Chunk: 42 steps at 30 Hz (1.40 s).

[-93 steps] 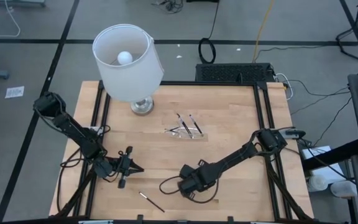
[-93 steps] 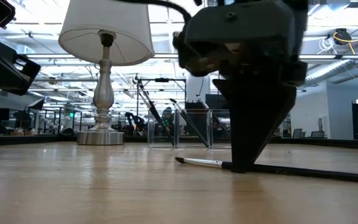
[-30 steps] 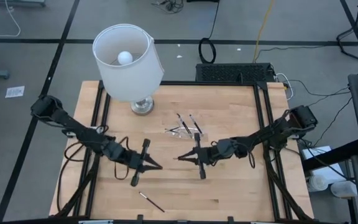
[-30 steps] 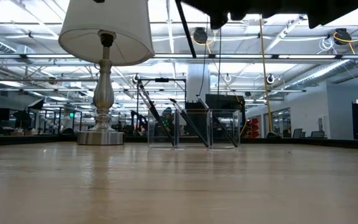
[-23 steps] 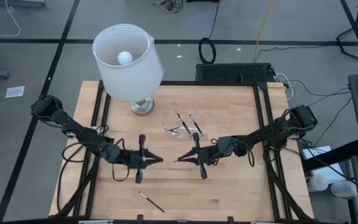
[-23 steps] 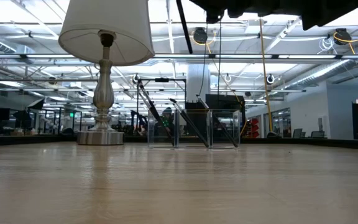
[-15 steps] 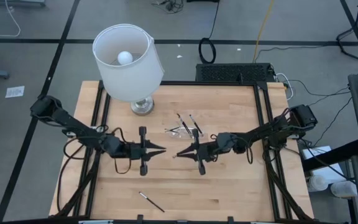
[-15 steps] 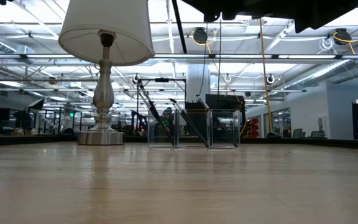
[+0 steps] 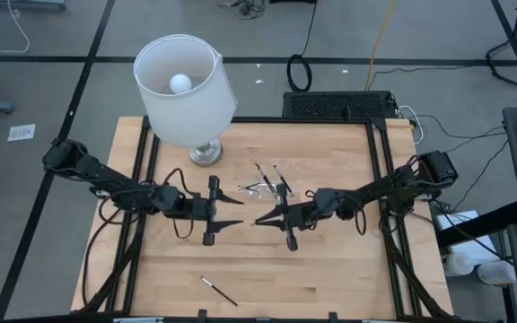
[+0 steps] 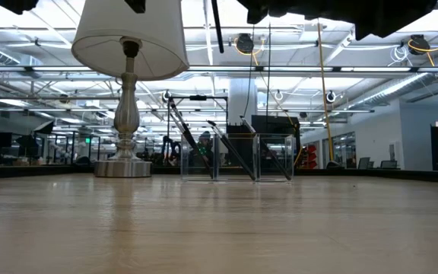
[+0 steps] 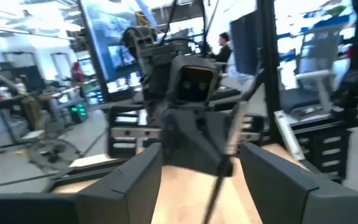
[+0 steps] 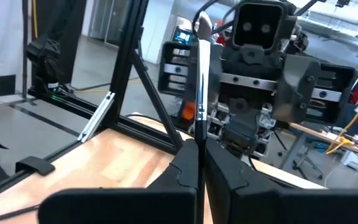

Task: Sort items
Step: Put the eyeshadow brush into the transparent organizer

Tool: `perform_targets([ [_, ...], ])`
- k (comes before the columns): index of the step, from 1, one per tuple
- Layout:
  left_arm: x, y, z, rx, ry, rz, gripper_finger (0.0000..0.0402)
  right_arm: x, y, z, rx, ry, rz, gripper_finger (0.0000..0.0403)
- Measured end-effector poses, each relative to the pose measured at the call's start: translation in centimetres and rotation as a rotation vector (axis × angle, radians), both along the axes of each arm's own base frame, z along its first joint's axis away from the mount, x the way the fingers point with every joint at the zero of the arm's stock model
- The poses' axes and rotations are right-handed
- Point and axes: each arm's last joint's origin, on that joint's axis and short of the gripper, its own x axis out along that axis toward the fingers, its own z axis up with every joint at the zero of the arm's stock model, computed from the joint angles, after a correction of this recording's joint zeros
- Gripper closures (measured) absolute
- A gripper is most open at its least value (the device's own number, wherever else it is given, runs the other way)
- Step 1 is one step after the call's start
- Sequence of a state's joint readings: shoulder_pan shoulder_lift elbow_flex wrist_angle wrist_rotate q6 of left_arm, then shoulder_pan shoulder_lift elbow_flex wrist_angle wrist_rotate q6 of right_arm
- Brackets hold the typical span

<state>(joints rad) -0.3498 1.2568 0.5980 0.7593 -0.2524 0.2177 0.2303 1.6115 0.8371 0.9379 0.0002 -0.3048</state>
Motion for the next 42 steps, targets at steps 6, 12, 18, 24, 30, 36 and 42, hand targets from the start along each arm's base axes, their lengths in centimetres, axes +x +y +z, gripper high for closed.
perform_targets([
  [6, 0.2, 0.4, 0.0, -0.015, -0.002, -0.025, 0.0171, 0.1, -0.6, 0.2, 0.033, -0.009, -0.015, 0.0403],
  [12, 1.1, 0.5, -0.5, -0.028, -0.025, -0.019, 0.0185, 0.2, -1.2, 0.2, 0.047, -0.006, -0.033, 0.0403],
  [18, 2.9, 0.2, -0.2, -0.026, -0.016, -0.034, 0.019, 0.3, -1.3, 0.1, 0.058, 0.005, -0.036, 0.0403],
  [24, 3.4, 0.1, 0.2, 0.001, 0.01, -0.034, 0.019, 0.3, -1.3, -0.1, 0.054, 0.017, -0.036, 0.0403],
  [30, 3.4, 0.1, 0.1, 0.005, 0.024, -0.028, 0.019, 0.3, -1.3, -0.1, 0.054, 0.017, -0.036, 0.0403],
  [36, 3.4, 0.1, 0.0, 0.016, 0.036, -0.027, 0.0199, 0.3, -1.3, 0.0, 0.055, 0.013, -0.037, 0.0403],
  [42, 3.4, 0.1, -0.1, 0.042, 0.042, -0.037, 0.0298, 0.3, -1.3, 0.0, 0.056, 0.012, -0.037, 0.0403],
])
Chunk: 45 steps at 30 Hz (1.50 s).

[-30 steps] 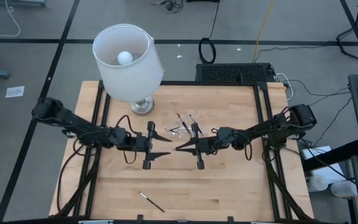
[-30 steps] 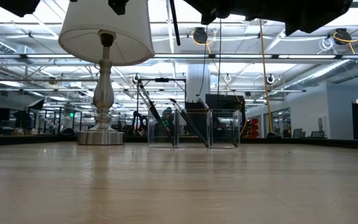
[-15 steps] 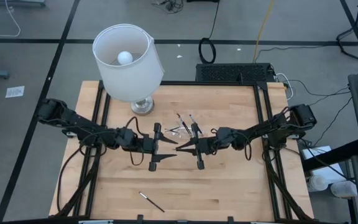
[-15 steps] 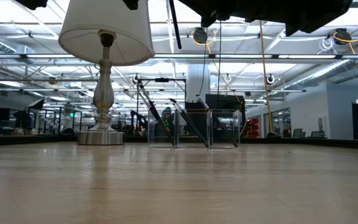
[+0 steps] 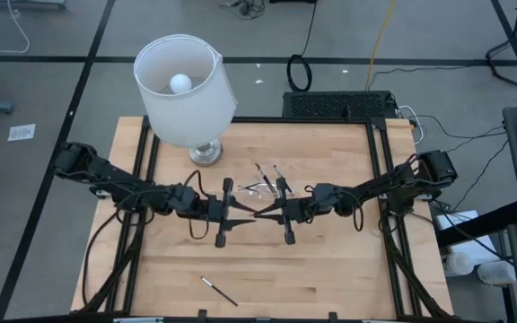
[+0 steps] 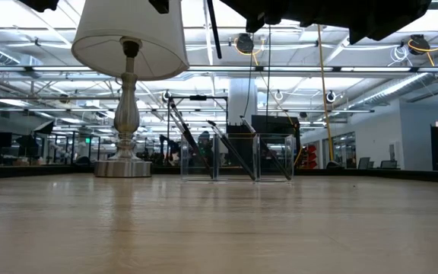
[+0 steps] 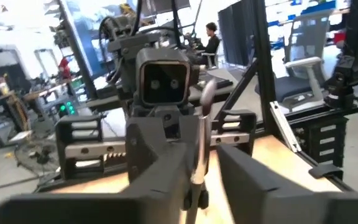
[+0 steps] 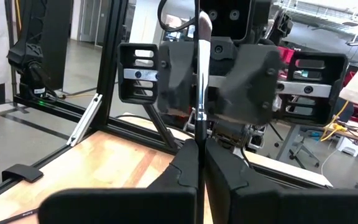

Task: Sort items
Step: Put the eyeshadow brush into the transparent organizer

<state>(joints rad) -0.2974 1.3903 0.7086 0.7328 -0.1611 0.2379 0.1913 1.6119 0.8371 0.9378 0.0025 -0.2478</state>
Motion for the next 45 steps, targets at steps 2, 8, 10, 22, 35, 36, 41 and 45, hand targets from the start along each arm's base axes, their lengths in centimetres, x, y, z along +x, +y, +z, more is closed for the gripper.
perform_targets([
  [2, 0.0, -0.1, 0.0, 0.018, -0.004, -0.022, 0.0347, 0.0, 0.0, 0.0, 0.0, 0.001, 0.004, 0.0403],
  [8, 0.0, -0.1, -0.3, 0.066, 0.023, -0.031, 0.0382, 0.0, 0.0, -0.2, -0.003, 0.015, 0.005, 0.0403],
  [10, 0.0, -0.1, -0.4, 0.07, 0.036, -0.025, 0.0387, 0.0, 0.0, -0.3, -0.004, 0.024, 0.003, 0.0403],
  [22, -1.3, -0.3, 1.0, 0.089, 0.017, 0.021, 0.0388, 0.0, 0.3, -0.4, 0.024, 0.043, 0.01, 0.0335],
  [35, -6.2, -0.6, 2.4, 0.132, 0.077, 0.115, 0.0388, 0.0, 0.2, -0.8, 0.062, 0.1, 0.01, 0.0264],
  [36, -6.7, -0.4, 2.2, 0.128, 0.072, 0.119, 0.0388, 0.0, 0.2, -0.8, 0.062, 0.099, 0.01, 0.0265],
  [41, -9.7, 1.1, 1.2, 0.071, 0.019, 0.161, 0.0388, 0.0, 0.2, -0.8, 0.062, 0.098, 0.01, 0.0272],
  [45, -11.8, 2.2, -0.3, 0.004, -0.023, 0.165, 0.0388, 0.0, 0.2, -1.0, 0.071, 0.118, 0.013, 0.0273],
])
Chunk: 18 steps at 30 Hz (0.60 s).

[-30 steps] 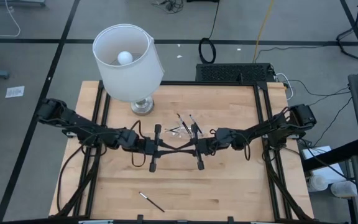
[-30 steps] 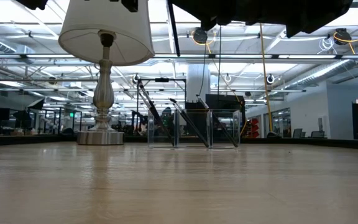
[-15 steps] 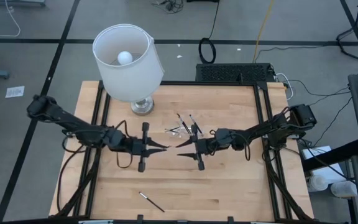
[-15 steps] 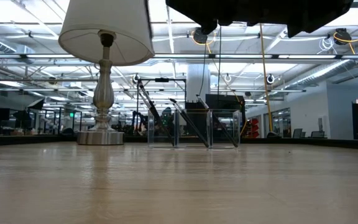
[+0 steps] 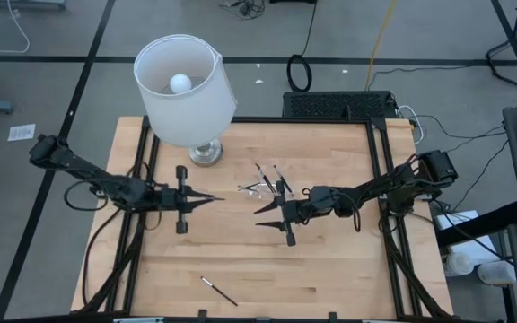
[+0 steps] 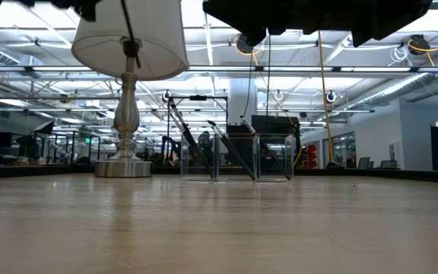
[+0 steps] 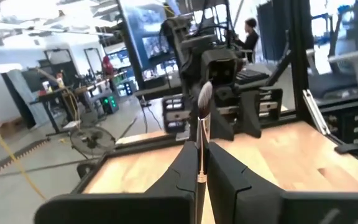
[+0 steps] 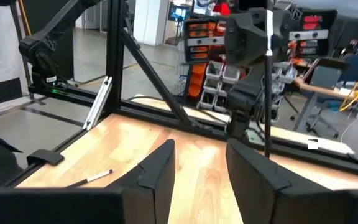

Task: Sort items
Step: Put the eyeshadow brush into the transparent organizer

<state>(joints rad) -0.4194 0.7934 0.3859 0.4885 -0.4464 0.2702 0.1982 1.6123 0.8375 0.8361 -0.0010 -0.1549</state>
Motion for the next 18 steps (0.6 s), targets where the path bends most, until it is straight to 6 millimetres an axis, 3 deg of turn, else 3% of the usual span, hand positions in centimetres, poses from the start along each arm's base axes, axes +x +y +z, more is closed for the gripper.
perform_targets([
  [15, -3.8, 2.0, -6.1, -0.209, -0.223, 0.096, 0.0388, 0.0, 0.0, -0.3, 0.007, 0.031, 0.003, 0.0277],
  [18, -3.8, 2.1, -6.2, -0.211, -0.223, 0.105, 0.0388, 0.0, 0.0, -0.3, 0.006, 0.037, 0.003, 0.0277],
])
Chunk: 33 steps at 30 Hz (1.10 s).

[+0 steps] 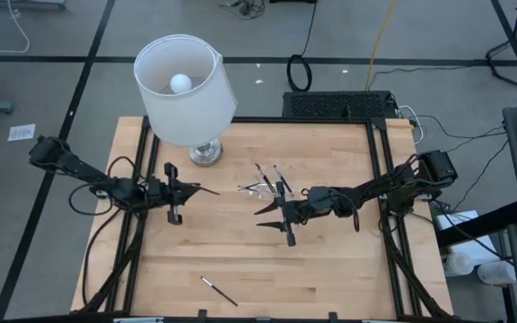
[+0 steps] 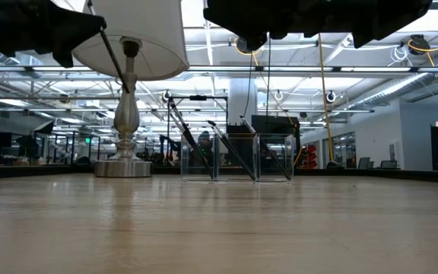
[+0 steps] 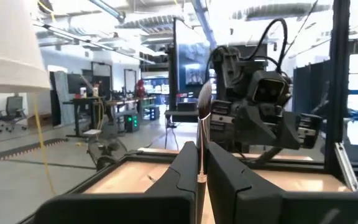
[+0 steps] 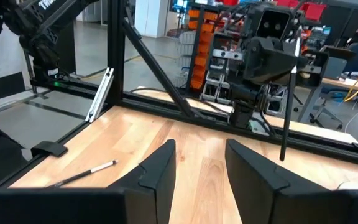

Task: Sort items
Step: Put the eyeshadow brush into the transparent organizer

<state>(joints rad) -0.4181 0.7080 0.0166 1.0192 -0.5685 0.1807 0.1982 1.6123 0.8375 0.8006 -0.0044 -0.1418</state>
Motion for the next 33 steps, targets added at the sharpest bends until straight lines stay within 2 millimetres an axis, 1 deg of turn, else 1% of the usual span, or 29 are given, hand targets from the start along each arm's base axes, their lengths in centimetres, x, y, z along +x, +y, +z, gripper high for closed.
perform_targets([
  [3, 0.2, 0.0, -0.1, 0.021, 0.001, -0.04, 0.0388, 0.0, 0.0, -0.1, -0.001, 0.005, 0.0, 0.0277],
  [6, 0.4, 0.3, -0.2, 0.019, 0.004, -0.024, 0.0388, 0.0, 0.0, -0.1, -0.002, 0.006, -0.002, 0.0277],
  [15, 1.4, 2.1, -0.5, -0.002, -0.003, -0.052, 0.0388, -0.1, 0.2, -0.3, -0.003, 0.027, 0.002, 0.0279],
  [17, 1.6, 2.5, -0.4, -0.007, -0.003, -0.071, 0.0388, -0.1, 0.4, -0.2, 0.006, 0.027, -0.007, 0.0289],
  [19, 1.9, 2.8, -0.2, -0.007, -0.008, -0.104, 0.0388, -0.3, 0.6, -0.1, 0.002, 0.024, -0.054, 0.0311],
  [22, 2.3, 3.2, 0.0, 0.0, -0.003, -0.114, 0.0388, -1.9, 0.7, 0.6, -0.06, -0.01, -0.086, 0.0361],
  [23, 2.4, 3.3, 0.1, 0.007, 0.001, -0.114, 0.0388, -2.6, 0.6, 0.8, -0.072, -0.024, -0.086, 0.0381],
  [24, 2.6, 3.4, 0.2, 0.016, -0.001, -0.119, 0.0388, -3.6, 0.3, 0.9, -0.08, -0.028, -0.085, 0.0391],
  [25, 2.7, 3.4, 0.4, 0.024, -0.008, -0.126, 0.0388, -4.7, 0.0, 0.8, -0.084, -0.023, -0.086, 0.0395],
  [30, 3.0, 3.6, 1.4, 0.09, -0.062, -0.142, 0.0388, -8.7, -0.9, 2.5, -0.046, -0.129, -0.085, 0.04],
  [33, 3.4, 4.1, 1.7, 0.086, -0.058, -0.116, 0.0388, -11.0, -1.2, 2.4, -0.058, -0.149, -0.072, 0.0401],
])
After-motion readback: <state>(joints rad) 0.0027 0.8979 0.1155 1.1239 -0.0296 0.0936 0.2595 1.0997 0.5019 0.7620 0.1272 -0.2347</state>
